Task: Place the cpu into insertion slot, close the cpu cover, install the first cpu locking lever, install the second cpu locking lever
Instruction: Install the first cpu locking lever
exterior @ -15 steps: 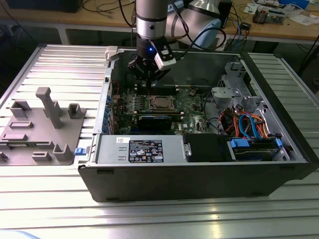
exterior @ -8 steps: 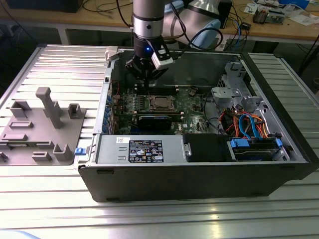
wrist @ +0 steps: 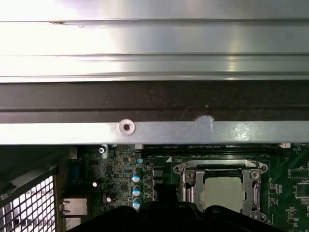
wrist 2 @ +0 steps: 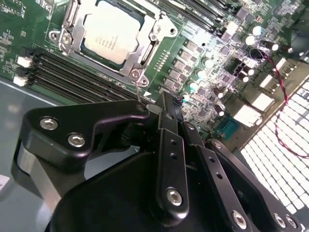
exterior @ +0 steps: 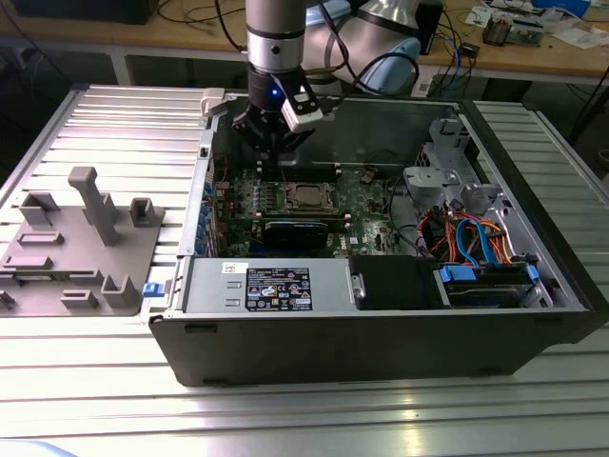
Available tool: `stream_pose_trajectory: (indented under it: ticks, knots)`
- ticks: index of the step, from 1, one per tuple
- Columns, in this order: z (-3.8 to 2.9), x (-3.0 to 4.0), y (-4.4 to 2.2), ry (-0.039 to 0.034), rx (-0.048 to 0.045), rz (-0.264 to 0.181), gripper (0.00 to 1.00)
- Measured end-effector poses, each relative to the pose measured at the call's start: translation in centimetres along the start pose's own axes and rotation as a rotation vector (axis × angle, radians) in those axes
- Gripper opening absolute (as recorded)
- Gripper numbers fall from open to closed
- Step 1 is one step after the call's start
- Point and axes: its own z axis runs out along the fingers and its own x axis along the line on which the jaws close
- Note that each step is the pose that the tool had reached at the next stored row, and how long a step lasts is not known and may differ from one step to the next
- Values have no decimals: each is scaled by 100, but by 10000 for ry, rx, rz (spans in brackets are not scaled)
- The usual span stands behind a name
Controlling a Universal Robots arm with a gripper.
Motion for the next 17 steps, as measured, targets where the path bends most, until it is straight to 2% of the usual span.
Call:
stream_pose_trajectory:
  ticks: [3, 7, 12, 15, 16, 17]
  knots:
    - [-19, 20, -1, -9, -8, 0, 11]
    - [-38, 43, 0, -12, -92, -2, 11]
    - [-86, 62, 1, -21, -139, -5, 11]
    - [-88, 63, 6, -20, -319, -4, 11]
    - [-89, 62, 11, -19, -446, -6, 11]
    - [-88, 62, 20, -20, -510, -12, 11]
